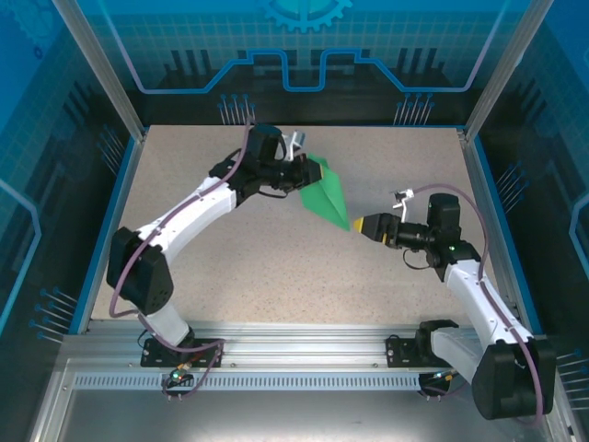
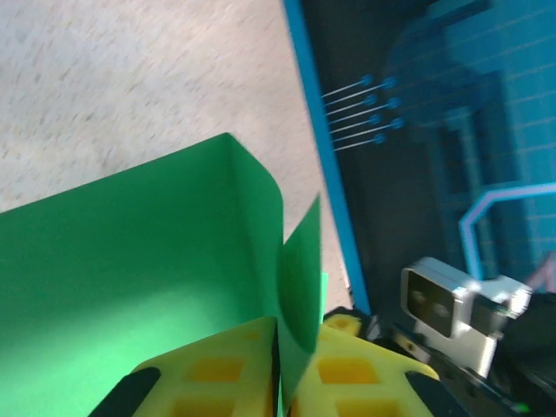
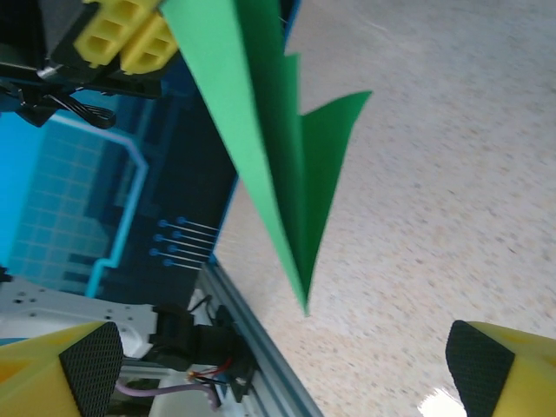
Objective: Fold a paper plane with a square sheet of paper (fold left side to right side)
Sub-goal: Turn over the paper at the center of the table.
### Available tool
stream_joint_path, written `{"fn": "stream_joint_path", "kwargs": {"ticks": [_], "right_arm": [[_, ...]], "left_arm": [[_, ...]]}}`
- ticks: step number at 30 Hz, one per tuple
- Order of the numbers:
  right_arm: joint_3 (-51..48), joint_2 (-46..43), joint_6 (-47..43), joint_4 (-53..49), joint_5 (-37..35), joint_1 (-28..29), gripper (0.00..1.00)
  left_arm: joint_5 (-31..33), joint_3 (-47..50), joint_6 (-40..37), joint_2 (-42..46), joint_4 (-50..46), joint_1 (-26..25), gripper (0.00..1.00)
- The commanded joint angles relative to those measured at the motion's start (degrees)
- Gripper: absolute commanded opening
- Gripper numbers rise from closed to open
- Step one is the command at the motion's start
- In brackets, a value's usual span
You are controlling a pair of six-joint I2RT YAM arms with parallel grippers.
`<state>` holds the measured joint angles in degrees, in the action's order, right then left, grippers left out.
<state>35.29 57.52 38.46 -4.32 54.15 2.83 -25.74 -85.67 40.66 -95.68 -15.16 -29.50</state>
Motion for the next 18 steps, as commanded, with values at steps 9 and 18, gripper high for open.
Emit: {"fn": "stream_joint_path", "kwargs": {"ticks": [9, 18], "right_arm": [[3.64, 5.15, 13.46, 16.93, 5.87, 5.30, 0.99], [5.68, 9.86, 17.43, 23.98, 3.00, 11.04, 0.88]], "left_arm": [[-5.78, -4.25, 0.30, 3.44, -0.91, 0.31, 0.14], [-11.44, -3.74, 3.99, 3.35, 3.90, 0.32, 0.15]]}}
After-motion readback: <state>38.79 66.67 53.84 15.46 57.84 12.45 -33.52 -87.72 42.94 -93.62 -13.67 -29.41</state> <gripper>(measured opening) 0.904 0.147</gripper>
